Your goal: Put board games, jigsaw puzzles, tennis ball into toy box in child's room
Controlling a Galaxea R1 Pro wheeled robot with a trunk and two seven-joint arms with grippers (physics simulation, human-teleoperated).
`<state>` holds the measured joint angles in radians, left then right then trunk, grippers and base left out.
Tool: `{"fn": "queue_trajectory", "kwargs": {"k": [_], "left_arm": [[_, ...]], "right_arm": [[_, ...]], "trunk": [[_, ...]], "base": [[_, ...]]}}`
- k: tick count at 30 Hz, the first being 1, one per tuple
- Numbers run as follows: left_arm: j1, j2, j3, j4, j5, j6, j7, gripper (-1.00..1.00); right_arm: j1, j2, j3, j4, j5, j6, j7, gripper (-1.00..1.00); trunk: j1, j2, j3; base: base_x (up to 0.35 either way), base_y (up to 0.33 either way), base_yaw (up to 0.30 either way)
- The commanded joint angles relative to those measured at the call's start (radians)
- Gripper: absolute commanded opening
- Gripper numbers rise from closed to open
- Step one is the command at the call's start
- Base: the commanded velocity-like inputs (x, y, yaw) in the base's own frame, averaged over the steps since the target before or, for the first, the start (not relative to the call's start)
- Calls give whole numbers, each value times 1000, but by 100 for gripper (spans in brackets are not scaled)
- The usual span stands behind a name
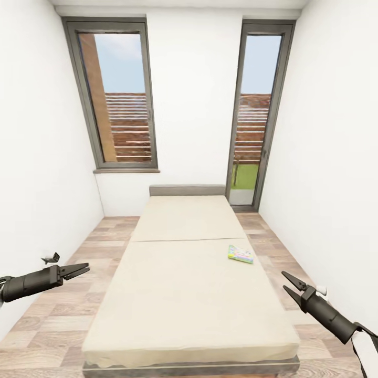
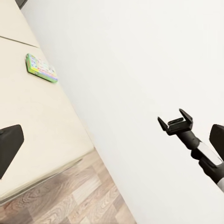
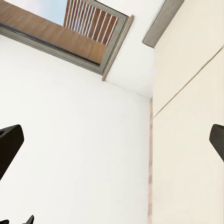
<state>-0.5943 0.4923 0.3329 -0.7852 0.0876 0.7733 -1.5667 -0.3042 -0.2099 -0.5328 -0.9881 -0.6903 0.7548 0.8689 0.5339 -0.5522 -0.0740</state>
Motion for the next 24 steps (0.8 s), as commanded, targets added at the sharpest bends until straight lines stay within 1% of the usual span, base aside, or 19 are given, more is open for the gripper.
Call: {"fn": "queue_trajectory", "kwargs": {"k": [1,8,11,15,19,21,24], "left_arm": [[-1,-1,0,0,-1,11,-4,100],[-1,-6,0,0,-2,12,-4,100],[-1,-9,0,0,-3,12,-4,100],[-1,-10,0,0,-3,12,-4,100],[-1,-11,0,0,-3,12,-4,100],[-1,-11,0,0,-2,12,-4,100],[-1,-11,0,0,-2,12,-4,100]], "right_arm": [[-1,0,-1,0,-2,5,2,100],[-1,0,-1,0,-1,2,2,100],[-1,1,-1,-1,0,-5,2,100],[-1,3,1,-1,0,-18,1,100],[-1,1,24,-8,0,-22,-2,100],[-1,1,41,-16,0,-24,-15,100],[-1,2,50,-23,0,-24,-38,100]], "trunk": [[0,-2,-2],[0,-2,-2],[0,-2,-2],[0,-2,-2],[0,-2,-2],[0,-2,-2],[0,-2,-2]], "base": [[0,-145,0],[3,-235,0],[33,-283,71],[59,-290,219],[68,-292,274],[70,-292,286],[70,-292,289]]}}
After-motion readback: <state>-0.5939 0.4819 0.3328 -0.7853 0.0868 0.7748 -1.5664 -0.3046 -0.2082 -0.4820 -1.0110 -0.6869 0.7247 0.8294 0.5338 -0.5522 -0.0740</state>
